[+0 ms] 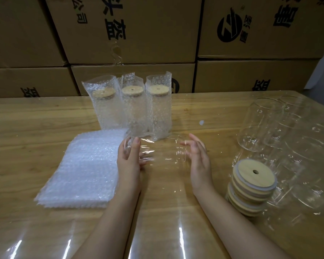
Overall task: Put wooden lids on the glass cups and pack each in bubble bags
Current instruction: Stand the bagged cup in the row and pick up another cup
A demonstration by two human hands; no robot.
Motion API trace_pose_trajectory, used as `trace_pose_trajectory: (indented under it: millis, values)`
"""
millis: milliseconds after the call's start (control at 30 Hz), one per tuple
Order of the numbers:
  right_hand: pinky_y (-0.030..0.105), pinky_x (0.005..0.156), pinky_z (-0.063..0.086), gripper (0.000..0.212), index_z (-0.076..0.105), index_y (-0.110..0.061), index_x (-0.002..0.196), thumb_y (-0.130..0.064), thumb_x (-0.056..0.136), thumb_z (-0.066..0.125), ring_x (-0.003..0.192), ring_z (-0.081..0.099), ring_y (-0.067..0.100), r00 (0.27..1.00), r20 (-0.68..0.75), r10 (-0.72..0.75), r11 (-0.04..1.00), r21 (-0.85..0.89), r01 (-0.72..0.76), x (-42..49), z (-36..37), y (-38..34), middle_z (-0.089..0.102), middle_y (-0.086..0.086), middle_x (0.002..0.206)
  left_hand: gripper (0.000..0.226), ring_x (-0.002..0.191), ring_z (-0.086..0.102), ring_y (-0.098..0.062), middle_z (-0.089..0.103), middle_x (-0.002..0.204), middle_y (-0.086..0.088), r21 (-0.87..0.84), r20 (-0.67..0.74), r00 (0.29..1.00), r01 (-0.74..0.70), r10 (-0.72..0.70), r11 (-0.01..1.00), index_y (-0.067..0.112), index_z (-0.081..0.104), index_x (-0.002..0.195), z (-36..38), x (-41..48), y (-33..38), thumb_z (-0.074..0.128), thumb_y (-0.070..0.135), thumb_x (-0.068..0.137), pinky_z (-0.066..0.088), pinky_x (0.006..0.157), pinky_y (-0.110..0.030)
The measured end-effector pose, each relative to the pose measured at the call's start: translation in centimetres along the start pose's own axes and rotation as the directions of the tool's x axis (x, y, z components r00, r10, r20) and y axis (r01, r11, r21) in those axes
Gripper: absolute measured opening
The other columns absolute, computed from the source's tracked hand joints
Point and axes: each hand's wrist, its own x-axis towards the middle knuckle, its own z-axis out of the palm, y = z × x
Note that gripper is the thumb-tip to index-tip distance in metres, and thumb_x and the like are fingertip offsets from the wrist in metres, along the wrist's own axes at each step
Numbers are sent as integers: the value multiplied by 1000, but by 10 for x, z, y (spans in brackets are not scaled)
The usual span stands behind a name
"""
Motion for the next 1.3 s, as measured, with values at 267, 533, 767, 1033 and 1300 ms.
trace_pose_trajectory:
  millis: [267, 533, 767, 1033, 1300]
  values:
    - [35, 107, 40, 33, 64, -39, 102, -50, 87, 37, 120, 48, -6, 998, 56, 18, 1000, -5, -18, 1, 1, -1, 46, -4, 141, 63, 84, 73, -24, 69, 101, 4, -27, 28, 1000, 15, -14, 1000, 23, 61, 111, 2, 0, 1, 64, 65, 65, 50, 52, -23]
    - [40, 112, 35, 45, 62, -39, 113, -60, 86, 32, 131, 43, 3, 994, 111, -11, 999, -52, 17, 3, 2, 6, 50, -19, 138, 43, 88, 71, -25, 60, 108, -3, -125, 4, 1000, 14, -14, 992, 24, 60, 105, 3, 4, 0, 60, 55, 76, 54, 53, -26]
    - [0, 94, 31, 45, 49, -36, 131, -49, 88, 50, 124, 40, -17, 979, 200, -33, 998, -53, 44, -4, 2, 5, 49, -30, 132, 70, 104, 67, -17, 54, 123, -6, -130, -42, 998, -49, 43, 990, 8, 45, 129, 0, 1, -2, 64, 55, 81, 59, 70, -35]
    - [11, 110, 23, 45, 37, -41, 135, -46, 91, 45, 137, 26, -9, 979, 176, -108, 983, -131, 132, -2, 2, 7, 34, -23, 148, 78, 85, 70, -5, 45, 139, -3, 2, 51, 993, -104, 104, 995, 20, 38, 142, 2, 0, -6, 67, 51, 77, 60, 69, -35]
    - [-1, 96, 28, 54, 37, -25, 142, -43, 91, 38, 126, 34, -20, 994, 101, -39, 995, -92, 48, 2, -1, 10, 39, -13, 147, 95, 83, 72, -22, 55, 135, -7, 75, 101, 994, -51, 43, 996, 29, 41, 144, 3, -4, -4, 66, 68, 60, 55, 53, -26]
